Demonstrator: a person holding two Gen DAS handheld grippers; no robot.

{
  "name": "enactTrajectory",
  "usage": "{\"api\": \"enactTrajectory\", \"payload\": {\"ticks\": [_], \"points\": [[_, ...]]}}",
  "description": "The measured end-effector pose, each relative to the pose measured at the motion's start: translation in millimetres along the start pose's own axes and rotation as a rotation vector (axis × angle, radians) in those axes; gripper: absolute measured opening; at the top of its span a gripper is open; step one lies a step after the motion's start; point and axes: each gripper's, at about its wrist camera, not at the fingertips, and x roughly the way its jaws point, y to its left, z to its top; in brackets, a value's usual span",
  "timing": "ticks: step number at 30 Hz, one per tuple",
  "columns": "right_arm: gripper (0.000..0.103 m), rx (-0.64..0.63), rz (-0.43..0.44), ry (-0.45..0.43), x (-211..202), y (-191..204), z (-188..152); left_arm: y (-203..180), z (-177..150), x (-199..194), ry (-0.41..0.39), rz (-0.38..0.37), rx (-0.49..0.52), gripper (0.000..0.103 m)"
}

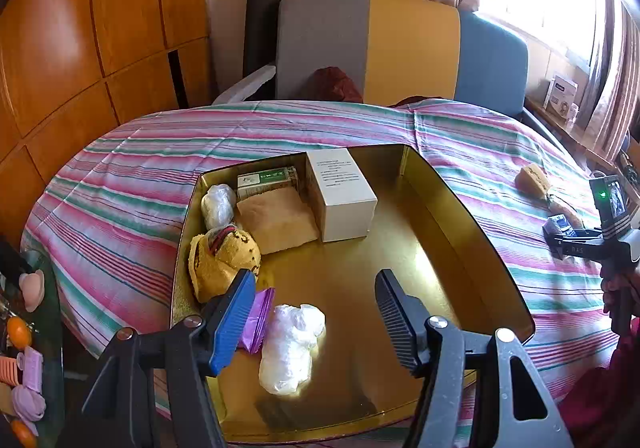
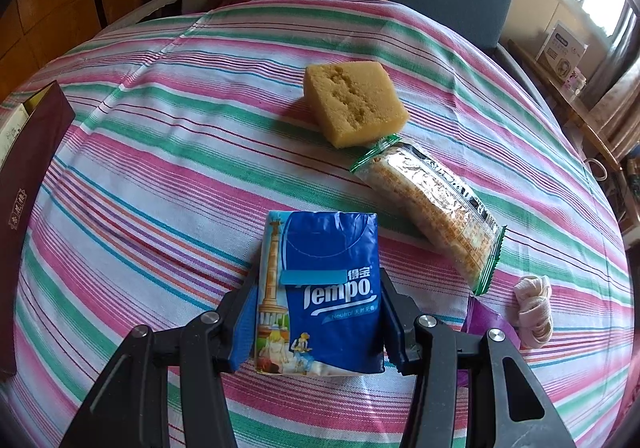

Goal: Organize objects
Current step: 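Carry the tissue pack with the right tool over the gold tray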

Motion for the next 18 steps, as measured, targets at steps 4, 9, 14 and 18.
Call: {"api": "enactTrajectory", "payload": {"ticks": [4,9,14,18], "points": [[0.052,-0.007,-0.008,0.0,0,0,0,2,1,-2,-0.005,0.002,-0.003,0.063],[0.052,-0.013,-0.016,-0.002,2,-3,0,8,2,-6,-0.013,0.001,-0.01,0.063],[0.052,-0.021,-0.047,-0.006,2,0,1,21,0,-9,-0.016,0.004,-0.033,0.063],[0.052,-0.007,-0.082,0.003,0,4,1,33,-3,-13,-0.017,0.007,-0.056,0.063]]}}
